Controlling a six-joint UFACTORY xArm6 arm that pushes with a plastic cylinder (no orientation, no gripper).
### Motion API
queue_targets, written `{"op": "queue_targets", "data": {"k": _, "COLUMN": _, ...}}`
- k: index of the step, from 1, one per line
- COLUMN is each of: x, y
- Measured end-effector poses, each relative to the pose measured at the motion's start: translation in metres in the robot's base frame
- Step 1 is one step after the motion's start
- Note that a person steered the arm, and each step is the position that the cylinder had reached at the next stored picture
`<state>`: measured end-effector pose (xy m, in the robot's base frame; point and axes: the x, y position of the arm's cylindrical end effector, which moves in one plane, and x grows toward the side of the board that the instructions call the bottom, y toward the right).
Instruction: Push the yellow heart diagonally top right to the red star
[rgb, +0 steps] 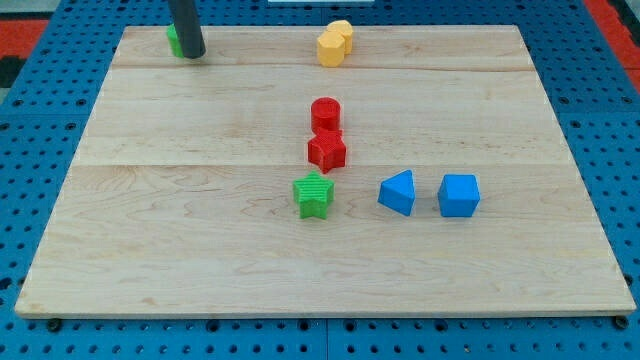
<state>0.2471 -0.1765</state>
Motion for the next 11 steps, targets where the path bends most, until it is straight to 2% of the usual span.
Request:
{"op": "queue_targets", "data": {"k": 3, "x": -0.001, "y": 0.002}}
{"op": "queue_targets", "data": {"k": 4, "x": -0.021, "y": 0.055}}
{"op": "queue_targets", "data": {"k": 5, "x": -0.045, "y": 0.068}}
{"op": "queue_targets", "data": {"k": 6, "x": -0.055, "y": 0.082}}
{"op": "queue_targets", "data": {"k": 8, "x": -0.054, "y": 0.170}}
{"op": "queue_targets", "data": {"k": 9, "x": -0.050, "y": 0.213}}
{"op": "queue_targets", "data": {"k": 10, "x": 0.007, "y": 0.216}}
{"op": "queue_targets", "data": {"k": 11, "x": 0.017, "y": 0.229}}
